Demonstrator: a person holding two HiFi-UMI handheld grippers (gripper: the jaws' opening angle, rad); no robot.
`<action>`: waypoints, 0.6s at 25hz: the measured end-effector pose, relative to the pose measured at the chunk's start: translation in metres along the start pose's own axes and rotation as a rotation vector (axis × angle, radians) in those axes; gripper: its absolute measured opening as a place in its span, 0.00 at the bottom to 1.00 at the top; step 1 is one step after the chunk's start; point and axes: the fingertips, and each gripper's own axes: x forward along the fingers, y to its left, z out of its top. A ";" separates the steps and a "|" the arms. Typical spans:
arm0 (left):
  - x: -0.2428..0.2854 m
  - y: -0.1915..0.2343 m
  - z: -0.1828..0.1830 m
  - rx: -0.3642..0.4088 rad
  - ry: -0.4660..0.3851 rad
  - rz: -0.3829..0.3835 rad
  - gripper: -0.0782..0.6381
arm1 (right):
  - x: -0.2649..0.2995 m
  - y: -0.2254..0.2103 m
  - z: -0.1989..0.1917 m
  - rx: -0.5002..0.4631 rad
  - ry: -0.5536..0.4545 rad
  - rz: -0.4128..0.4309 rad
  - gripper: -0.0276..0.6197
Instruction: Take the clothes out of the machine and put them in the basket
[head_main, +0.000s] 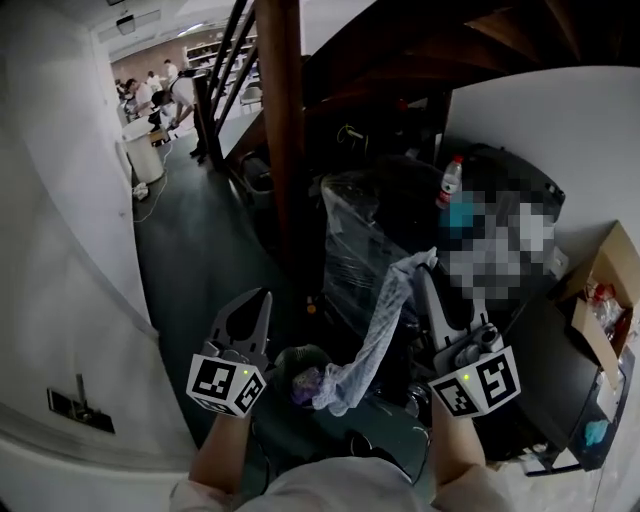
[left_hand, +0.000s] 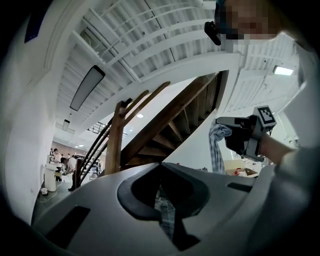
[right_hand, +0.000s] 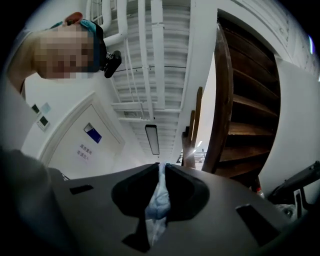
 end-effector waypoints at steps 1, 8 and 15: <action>-0.001 0.004 0.001 0.006 0.001 0.025 0.14 | 0.008 0.001 -0.003 0.009 0.001 0.033 0.12; -0.008 0.030 0.007 0.049 0.029 0.213 0.14 | 0.066 0.009 -0.027 0.091 0.025 0.272 0.12; -0.002 0.036 0.034 0.055 0.064 0.304 0.14 | 0.115 0.004 -0.052 0.159 0.061 0.420 0.11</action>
